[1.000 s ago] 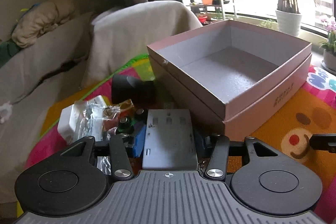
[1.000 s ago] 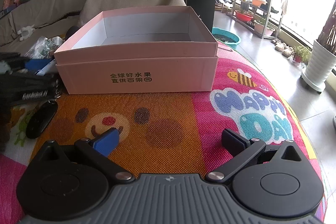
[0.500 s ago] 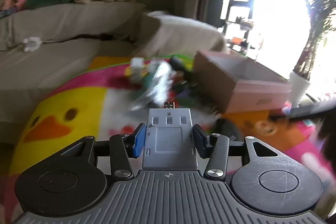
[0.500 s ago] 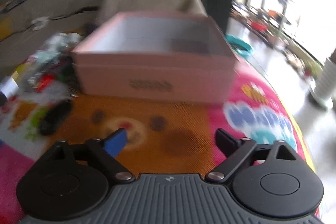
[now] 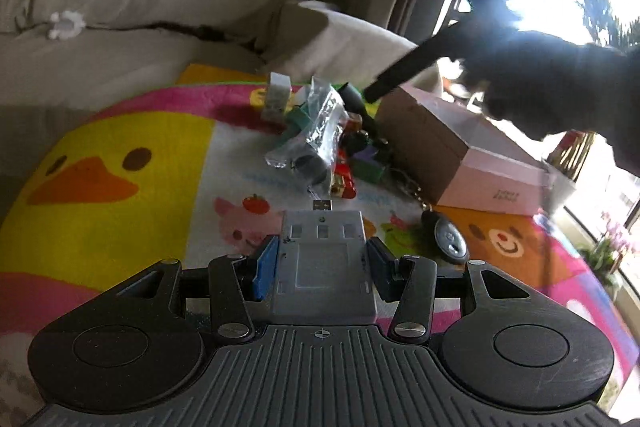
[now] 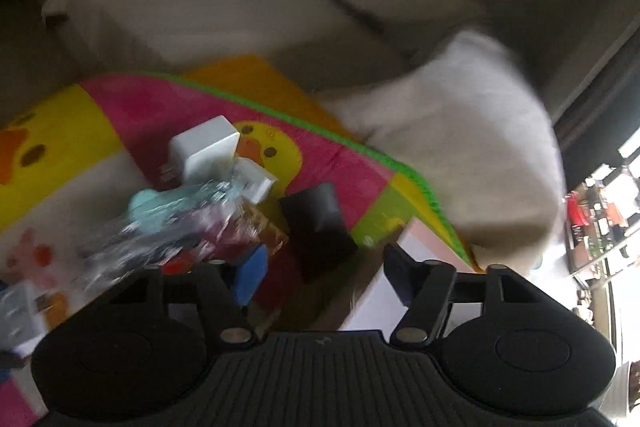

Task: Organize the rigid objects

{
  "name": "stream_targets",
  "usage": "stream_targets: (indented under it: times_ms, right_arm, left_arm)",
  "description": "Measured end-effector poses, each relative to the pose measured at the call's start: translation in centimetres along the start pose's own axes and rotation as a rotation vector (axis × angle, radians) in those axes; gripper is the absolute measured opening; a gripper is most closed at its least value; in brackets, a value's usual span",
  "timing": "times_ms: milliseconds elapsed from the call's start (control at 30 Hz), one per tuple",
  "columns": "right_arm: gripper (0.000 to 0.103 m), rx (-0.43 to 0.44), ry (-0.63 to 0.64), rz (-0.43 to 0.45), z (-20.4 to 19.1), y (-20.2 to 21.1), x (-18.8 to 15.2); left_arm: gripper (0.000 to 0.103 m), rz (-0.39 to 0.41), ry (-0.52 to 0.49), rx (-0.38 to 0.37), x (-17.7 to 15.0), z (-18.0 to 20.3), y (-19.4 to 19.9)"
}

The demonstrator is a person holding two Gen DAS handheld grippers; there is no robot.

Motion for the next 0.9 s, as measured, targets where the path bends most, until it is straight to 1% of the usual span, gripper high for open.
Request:
stream_targets:
  times_ms: [100, 167, 200, 333, 400, 467, 533, 600, 700, 800, 900]
  right_arm:
    - [0.064, 0.019, 0.018, -0.038, 0.8, -2.7, 1.7]
    - [0.064, 0.057, 0.012, -0.076, 1.2, -4.5, 2.4]
    - [0.062, 0.073, 0.013, -0.097, 1.3, -5.3, 2.6]
    - [0.05, 0.068, 0.021, -0.123, 0.5, -7.6, 3.1]
    - [0.047, 0.057, 0.01, -0.143, -0.1, -8.4, 3.1]
    - [0.047, 0.038, 0.005, -0.139, -0.5, -7.9, 2.9]
    - [0.047, 0.039, -0.015, -0.097, -0.3, -6.2, 3.0]
    - [0.046, 0.043, -0.061, -0.036, 0.2, -3.1, 3.0]
    - [0.046, 0.076, -0.114, 0.07, 0.6, 3.7, 1.8]
    - [0.046, 0.111, -0.144, 0.134, 0.1, 10.0, -1.1]
    - [0.046, 0.153, -0.183, 0.151, -0.9, 15.0, -5.4]
  left_arm:
    - [0.053, 0.004, 0.053, -0.03, 0.0, -0.7, 0.0]
    - [0.053, 0.005, 0.066, -0.036, 0.0, -0.8, 0.0]
    - [0.053, 0.005, 0.067, -0.036, 0.0, -0.7, 0.0]
    - [0.053, 0.006, 0.075, -0.039, 0.0, -0.8, 0.0]
    - [0.053, 0.005, 0.081, -0.042, 0.0, -0.8, 0.0]
    - [0.053, 0.005, 0.082, -0.042, 0.0, -0.8, 0.0]
    - [0.053, 0.005, 0.083, -0.043, 0.0, -0.8, -0.1]
    - [0.053, 0.004, 0.083, -0.042, 0.0, -0.8, -0.1]
    - [0.053, 0.003, 0.072, -0.035, 0.1, -0.6, -0.1]
    - [0.053, -0.001, 0.054, -0.021, 0.1, -0.3, -0.2]
    - [0.053, -0.006, 0.009, 0.006, 0.1, 0.3, -0.3]
Point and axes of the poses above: each gripper's, at about its wrist camera, not at the fingertips, and y roughly against the way its jaws point, z to its right, x to its top, the point moved 4 cm from there along -y, roughly the way its jaws point, and after that the axes turned 2 degrees about -y, right-handed, at the moved point
